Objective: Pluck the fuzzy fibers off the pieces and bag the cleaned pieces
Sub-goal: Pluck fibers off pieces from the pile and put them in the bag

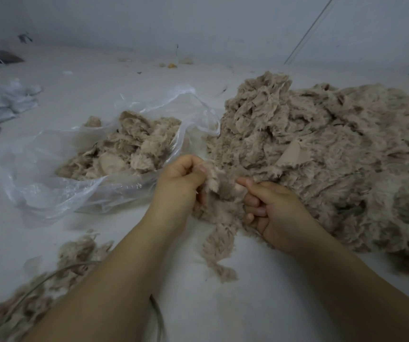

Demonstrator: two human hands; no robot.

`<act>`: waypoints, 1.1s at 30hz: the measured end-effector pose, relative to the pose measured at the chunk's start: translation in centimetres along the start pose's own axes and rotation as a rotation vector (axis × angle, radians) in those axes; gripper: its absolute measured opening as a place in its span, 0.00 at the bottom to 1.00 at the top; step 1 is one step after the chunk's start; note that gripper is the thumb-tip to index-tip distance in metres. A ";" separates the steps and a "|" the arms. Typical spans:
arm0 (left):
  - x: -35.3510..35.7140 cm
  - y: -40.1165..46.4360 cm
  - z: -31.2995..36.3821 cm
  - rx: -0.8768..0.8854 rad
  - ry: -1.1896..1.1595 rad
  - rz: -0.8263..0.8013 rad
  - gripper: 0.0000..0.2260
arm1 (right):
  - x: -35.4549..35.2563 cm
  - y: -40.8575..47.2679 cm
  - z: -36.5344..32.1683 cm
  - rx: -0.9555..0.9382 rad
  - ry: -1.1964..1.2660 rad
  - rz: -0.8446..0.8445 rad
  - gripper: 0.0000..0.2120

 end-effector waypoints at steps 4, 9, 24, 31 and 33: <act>0.7 -0.4 0.2 0.080 0.152 -0.089 0.13 | 0.0 -0.1 -0.1 -0.010 -0.059 -0.041 0.08; 2.4 -1.5 1.4 0.474 0.464 -0.349 0.04 | 0.5 -0.7 -0.1 -0.048 -0.169 -0.111 0.13; 1.2 -0.8 0.0 -0.058 0.060 -0.045 0.09 | 0.2 -0.4 0.4 -0.056 -0.208 -0.098 0.09; 1.5 -0.8 0.1 -0.092 -0.025 -0.184 0.05 | 0.2 -0.3 0.6 -0.076 -0.325 -0.116 0.09; 2.0 -1.2 0.0 -0.070 -0.022 -0.181 0.09 | 0.2 -0.4 0.6 -0.072 -0.356 -0.109 0.12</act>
Point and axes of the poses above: each hand's wrist, its own y-axis towards the middle knuckle, its own x-axis out of the palm, z = x × y, the point moved 3 cm from there along y, towards the middle knuckle, and after that the axes turned 13 degrees about x, right-handed, at the moved point
